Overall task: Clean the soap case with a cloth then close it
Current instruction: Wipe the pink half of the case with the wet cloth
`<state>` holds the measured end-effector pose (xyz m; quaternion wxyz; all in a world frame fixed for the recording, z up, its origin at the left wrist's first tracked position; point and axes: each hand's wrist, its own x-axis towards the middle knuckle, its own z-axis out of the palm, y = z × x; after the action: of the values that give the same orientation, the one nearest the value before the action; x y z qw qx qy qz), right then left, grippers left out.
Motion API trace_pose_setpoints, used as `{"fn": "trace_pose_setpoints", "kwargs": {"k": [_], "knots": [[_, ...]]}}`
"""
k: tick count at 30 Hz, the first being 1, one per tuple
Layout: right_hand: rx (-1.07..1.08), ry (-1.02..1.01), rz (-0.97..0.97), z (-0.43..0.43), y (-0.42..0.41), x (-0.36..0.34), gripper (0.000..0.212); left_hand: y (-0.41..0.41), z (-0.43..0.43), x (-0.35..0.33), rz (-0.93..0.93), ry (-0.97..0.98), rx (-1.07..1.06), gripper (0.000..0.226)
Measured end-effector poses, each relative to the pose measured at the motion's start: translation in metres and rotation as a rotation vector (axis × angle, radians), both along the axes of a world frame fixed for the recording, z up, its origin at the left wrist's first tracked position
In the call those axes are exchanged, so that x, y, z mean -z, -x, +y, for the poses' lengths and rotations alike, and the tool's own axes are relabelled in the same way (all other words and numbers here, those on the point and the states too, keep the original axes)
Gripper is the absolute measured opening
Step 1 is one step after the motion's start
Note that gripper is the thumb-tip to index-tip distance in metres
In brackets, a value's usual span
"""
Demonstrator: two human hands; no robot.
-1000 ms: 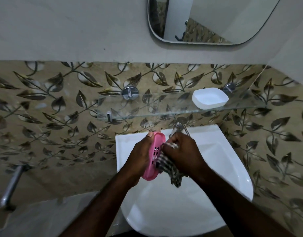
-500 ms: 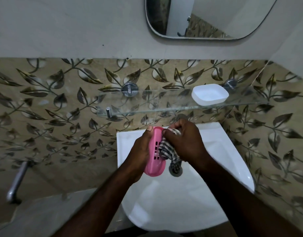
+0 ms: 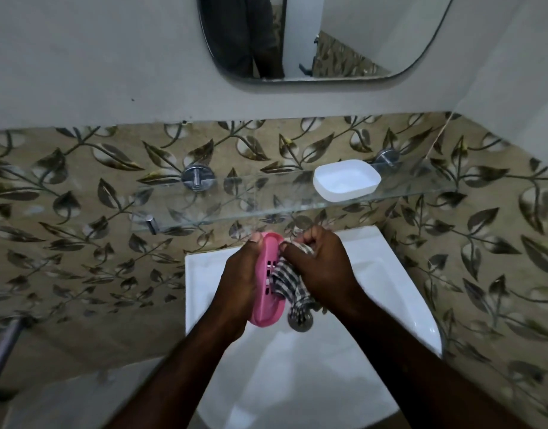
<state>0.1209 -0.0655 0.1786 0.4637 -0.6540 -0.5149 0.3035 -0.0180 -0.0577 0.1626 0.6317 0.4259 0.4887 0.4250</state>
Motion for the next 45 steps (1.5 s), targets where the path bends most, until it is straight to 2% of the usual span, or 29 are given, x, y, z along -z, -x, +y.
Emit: {"fn": "trace_pose_setpoints", "kwargs": {"k": [4, 8, 11, 14, 16, 19, 23, 30, 36, 39, 42, 45], "knots": [[-0.065, 0.129, -0.038, 0.0, -0.016, 0.013, 0.022, -0.013, -0.005, 0.012, 0.0, 0.045, -0.023, 0.044], [-0.1, 0.065, -0.114, 0.02, -0.023, 0.004, 0.016, -0.021, -0.003, 0.009, -0.051, 0.1, -0.011, 0.055], [-0.128, 0.046, -0.034, 0.016, -0.028, 0.008, 0.02, -0.022, 0.004, 0.002, -0.037, 0.057, -0.041, 0.048], [-0.275, 0.132, 0.008, -0.009, -0.029, 0.022, 0.023, -0.021, 0.012, -0.001, -0.068, 0.06, -0.077, 0.043], [-0.351, 0.159, -0.016, -0.017, -0.028, 0.025, 0.021, -0.022, 0.014, -0.005, -0.089, 0.07, -0.071, 0.051], [-0.291, 0.122, -0.005, 0.003, -0.036, 0.015, 0.017, -0.028, 0.011, -0.001, -0.156, 0.157, -0.069, 0.073], [-0.205, 0.026, 0.069, 0.019, -0.042, 0.001, 0.016, -0.034, 0.004, 0.0, -0.267, 0.218, -0.05, 0.068], [-0.497, 0.138, -0.055, -0.016, -0.049, 0.023, 0.018, -0.034, 0.007, 0.004, -0.317, 0.197, -0.122, 0.1], [-0.307, -0.024, -0.011, 0.017, -0.062, -0.009, 0.01, -0.057, -0.004, 0.008, -0.301, 0.143, -0.082, 0.069], [-0.39, 0.054, -0.088, -0.004, -0.066, 0.009, 0.011, -0.058, 0.001, 0.007, -0.346, 0.165, -0.152, 0.082], [-0.542, 0.116, -0.153, -0.028, -0.071, 0.023, 0.011, -0.057, -0.001, 0.012, -0.321, 0.166, -0.222, 0.084], [-0.556, 0.134, -0.153, -0.023, -0.076, 0.018, 0.013, -0.062, -0.011, 0.02, -0.355, 0.194, -0.212, 0.095]]}}
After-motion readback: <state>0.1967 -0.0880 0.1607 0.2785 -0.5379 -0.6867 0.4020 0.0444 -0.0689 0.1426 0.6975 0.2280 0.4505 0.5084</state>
